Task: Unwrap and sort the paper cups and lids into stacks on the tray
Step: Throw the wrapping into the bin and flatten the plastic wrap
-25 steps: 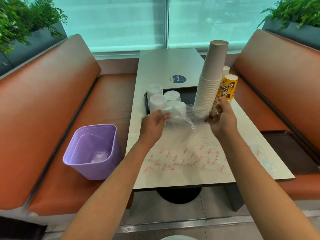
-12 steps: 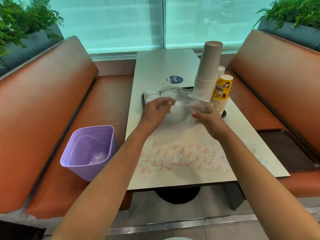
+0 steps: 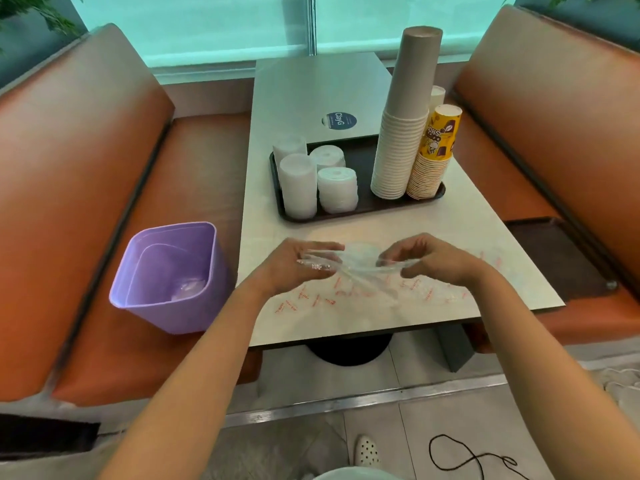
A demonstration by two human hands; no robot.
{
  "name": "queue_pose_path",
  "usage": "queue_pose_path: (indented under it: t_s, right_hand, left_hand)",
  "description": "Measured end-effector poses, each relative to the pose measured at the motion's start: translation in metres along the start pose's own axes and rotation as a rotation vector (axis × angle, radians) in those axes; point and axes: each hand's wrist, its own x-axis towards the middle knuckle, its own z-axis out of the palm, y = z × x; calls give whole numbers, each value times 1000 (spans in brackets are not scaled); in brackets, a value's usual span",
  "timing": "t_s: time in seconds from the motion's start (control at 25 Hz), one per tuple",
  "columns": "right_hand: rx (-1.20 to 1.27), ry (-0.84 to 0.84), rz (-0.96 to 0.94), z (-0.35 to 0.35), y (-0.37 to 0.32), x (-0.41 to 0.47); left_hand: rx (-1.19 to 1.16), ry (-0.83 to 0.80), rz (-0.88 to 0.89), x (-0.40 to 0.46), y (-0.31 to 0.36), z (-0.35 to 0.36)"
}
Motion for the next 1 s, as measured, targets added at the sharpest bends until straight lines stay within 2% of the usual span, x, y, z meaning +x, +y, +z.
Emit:
queue_pose_path:
  t_s: [0.08, 0.12, 0.2, 0.28, 0.36, 0.4, 0.48, 0.56, 0.72, 0.84, 0.92, 1.0]
  right_hand:
    - [-62, -186, 172, 10, 16, -3]
    - [-2, -217, 224, 14, 21, -4]
    - [147, -93, 217, 20, 30, 2]
    - [125, 204, 119, 29, 38, 11]
    - [-166, 385, -29, 43, 50, 24]
    - [-412, 364, -101, 51, 59, 31]
    - [-785, 194, -173, 65, 73, 43]
    - [-901, 77, -123, 72, 77, 52]
    - [-979, -28, -1, 78, 86, 58]
    - [-979, -36, -2, 79, 92, 57]
    - [-953, -66, 3, 77, 93, 56]
    - [-957, -99, 42, 76, 94, 59]
  left_hand:
    - [111, -21, -23, -7, -40, 16]
    - [150, -20, -39, -11, -58, 22]
    - [249, -34, -47, -17, -86, 32]
    - [353, -48, -7, -20, -101, 37]
    - [431, -58, 55, -22, -105, 35]
    - [506, -73, 123, -23, -105, 33]
    - [733, -107, 328, -25, -109, 35]
    - [842, -142, 446, -23, -116, 35]
    - [852, -83, 518, -24, -121, 36]
    - [826, 23, 511, -25, -129, 36]
    - [673, 173, 410, -19, -127, 37]
    - [385, 325, 209, -7, -106, 39]
